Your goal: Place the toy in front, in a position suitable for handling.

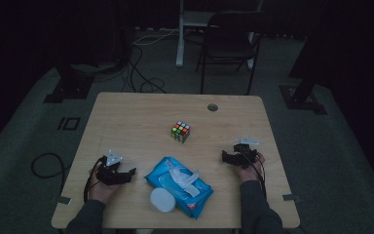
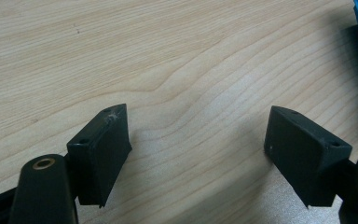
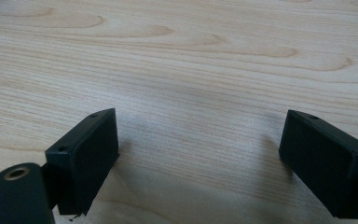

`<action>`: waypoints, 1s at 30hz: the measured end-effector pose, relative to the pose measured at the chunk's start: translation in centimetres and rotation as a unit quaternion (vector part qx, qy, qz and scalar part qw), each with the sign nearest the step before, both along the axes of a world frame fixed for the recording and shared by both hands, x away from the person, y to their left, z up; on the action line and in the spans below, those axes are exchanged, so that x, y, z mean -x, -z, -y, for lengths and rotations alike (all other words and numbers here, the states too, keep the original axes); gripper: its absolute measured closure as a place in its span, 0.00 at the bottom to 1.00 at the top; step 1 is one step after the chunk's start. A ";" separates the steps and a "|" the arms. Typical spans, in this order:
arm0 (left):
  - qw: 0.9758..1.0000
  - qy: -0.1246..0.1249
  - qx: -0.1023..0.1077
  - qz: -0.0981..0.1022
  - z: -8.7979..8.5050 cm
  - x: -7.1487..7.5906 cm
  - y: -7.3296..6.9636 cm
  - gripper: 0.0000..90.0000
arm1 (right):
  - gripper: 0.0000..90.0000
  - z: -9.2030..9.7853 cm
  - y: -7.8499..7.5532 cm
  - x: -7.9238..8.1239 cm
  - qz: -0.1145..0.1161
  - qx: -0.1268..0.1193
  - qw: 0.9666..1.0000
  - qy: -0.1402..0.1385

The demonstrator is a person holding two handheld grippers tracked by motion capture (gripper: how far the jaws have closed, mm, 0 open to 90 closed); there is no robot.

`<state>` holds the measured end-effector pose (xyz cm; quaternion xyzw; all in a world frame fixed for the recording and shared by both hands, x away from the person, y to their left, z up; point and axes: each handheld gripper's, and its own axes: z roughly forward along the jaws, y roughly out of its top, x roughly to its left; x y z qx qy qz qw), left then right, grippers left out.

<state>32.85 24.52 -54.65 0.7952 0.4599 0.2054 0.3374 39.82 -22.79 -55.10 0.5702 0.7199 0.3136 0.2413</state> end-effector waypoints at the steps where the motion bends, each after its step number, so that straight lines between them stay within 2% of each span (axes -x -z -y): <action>1: 1.000 0.000 0.000 0.000 0.0 0.0 0.0 0.26 | 0.13 0.0 0.0 0.0 0.000 0.000 1.000 0.000; 6: 1.000 -0.015 -0.003 -0.006 0.4 -0.1 -0.1 0.26 | 0.14 0.0 0.0 0.0 0.001 0.000 1.000 0.003; 10: 1.000 -0.013 -0.005 -0.008 0.5 -0.1 -0.2 0.29 | 0.15 0.0 0.0 0.1 0.001 -0.001 1.000 0.007; 11: 1.000 -0.005 -0.005 -0.009 0.6 0.0 -0.3 0.29 | 0.15 0.0 0.0 0.1 0.001 -0.001 1.000 0.007; 12: 1.000 -0.002 -0.002 -0.010 0.6 0.1 -0.4 0.35 | 0.14 0.1 0.0 0.2 0.001 0.000 1.000 0.002; 18: 1.000 0.019 0.002 -0.016 1.4 0.4 -0.7 0.41 | 0.14 0.2 0.0 0.2 0.001 -0.001 1.000 -0.003; 19: 1.000 0.021 0.007 -0.016 1.5 0.5 -0.9 0.43 | 0.14 0.2 0.0 0.2 0.001 -0.001 1.000 -0.003; 22: 0.998 0.030 0.042 -0.023 1.7 0.7 -1.6 0.46 | 0.14 0.2 0.0 0.2 0.001 -0.001 1.000 -0.003; 26: 0.996 0.048 0.072 -0.009 2.2 1.4 -3.1 0.47 | 0.14 0.2 0.0 0.2 0.001 -0.001 1.000 -0.003; 28: 0.995 0.060 0.079 -0.003 2.5 1.8 -3.8 0.47 | 0.14 0.2 0.0 0.2 0.001 -0.001 1.000 -0.003; 30: 0.995 0.069 0.076 0.001 3.2 2.1 -4.3 0.47 | 0.14 0.2 0.0 0.2 0.001 -0.001 1.000 -0.003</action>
